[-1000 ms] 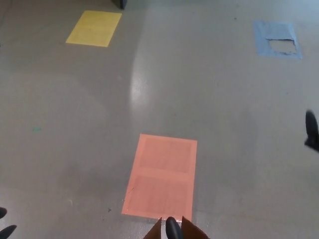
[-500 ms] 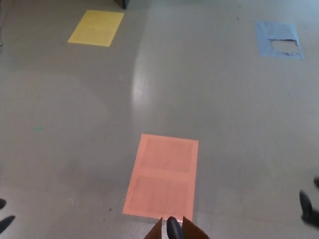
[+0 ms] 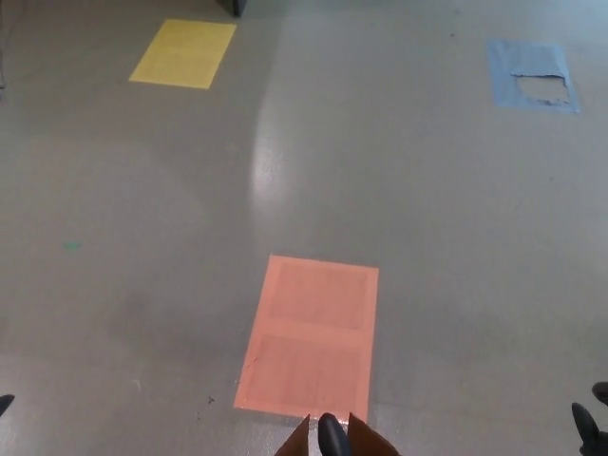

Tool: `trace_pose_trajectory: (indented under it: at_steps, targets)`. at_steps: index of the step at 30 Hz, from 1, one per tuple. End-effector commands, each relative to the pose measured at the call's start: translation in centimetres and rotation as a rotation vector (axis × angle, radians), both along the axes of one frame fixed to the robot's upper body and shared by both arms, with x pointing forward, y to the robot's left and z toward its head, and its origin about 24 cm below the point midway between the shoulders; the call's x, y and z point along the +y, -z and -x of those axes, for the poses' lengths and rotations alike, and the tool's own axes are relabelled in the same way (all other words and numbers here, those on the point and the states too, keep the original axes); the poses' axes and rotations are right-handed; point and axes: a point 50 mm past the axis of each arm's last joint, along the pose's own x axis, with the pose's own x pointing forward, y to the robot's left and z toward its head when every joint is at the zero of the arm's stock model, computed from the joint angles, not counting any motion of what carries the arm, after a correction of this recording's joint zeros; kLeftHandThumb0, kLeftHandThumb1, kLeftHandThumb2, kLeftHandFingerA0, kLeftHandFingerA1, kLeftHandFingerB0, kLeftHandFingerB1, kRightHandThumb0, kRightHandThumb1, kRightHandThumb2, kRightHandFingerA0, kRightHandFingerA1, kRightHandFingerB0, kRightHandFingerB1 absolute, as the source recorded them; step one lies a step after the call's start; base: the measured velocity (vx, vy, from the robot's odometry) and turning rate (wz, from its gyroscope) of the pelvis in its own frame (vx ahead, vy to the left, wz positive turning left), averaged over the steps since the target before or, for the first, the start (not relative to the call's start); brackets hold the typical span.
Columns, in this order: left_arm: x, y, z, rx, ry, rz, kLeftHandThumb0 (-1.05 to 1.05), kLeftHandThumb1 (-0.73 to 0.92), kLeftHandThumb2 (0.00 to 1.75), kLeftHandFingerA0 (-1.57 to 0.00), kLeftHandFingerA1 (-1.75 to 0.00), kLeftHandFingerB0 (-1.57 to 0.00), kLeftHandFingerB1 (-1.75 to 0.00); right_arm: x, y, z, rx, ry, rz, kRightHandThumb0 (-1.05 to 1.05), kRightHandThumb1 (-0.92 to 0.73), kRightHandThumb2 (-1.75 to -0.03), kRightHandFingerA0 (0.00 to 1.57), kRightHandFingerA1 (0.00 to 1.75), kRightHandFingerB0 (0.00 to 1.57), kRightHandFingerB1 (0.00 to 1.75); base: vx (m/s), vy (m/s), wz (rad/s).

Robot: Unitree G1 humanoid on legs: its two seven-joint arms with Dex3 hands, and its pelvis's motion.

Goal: An air pump is kept on top of a storage box on the floor and the robot uses its right hand to press down on the handle of the pump to compress it

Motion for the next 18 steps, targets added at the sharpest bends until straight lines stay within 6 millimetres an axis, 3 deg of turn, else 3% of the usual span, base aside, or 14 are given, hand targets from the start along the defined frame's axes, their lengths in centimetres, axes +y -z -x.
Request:
trace_pose_trajectory:
  at_steps: [1,18]
  targets:
    - [0.68,0.18,0.71,0.028,-0.035,-0.014,-0.78,0.77,0.63,-0.23,-0.3,-0.24,-0.3,-0.6,-0.02,0.27,0.032,-0.002,0.012,-0.78,-0.87,-1.12,0.06,0.26,0.05,0.17,0.0,0.0,0.0]
    - [0.63,0.03,0.51,0.017,-0.035,-0.012,-0.79,0.76,0.64,-0.25,-0.3,-0.26,-0.31,-0.53,-0.12,0.13,0.03,-0.005,-0.004,-0.79,-0.87,-1.12,0.06,0.25,0.05,0.16,0.0,0.0,0.0]
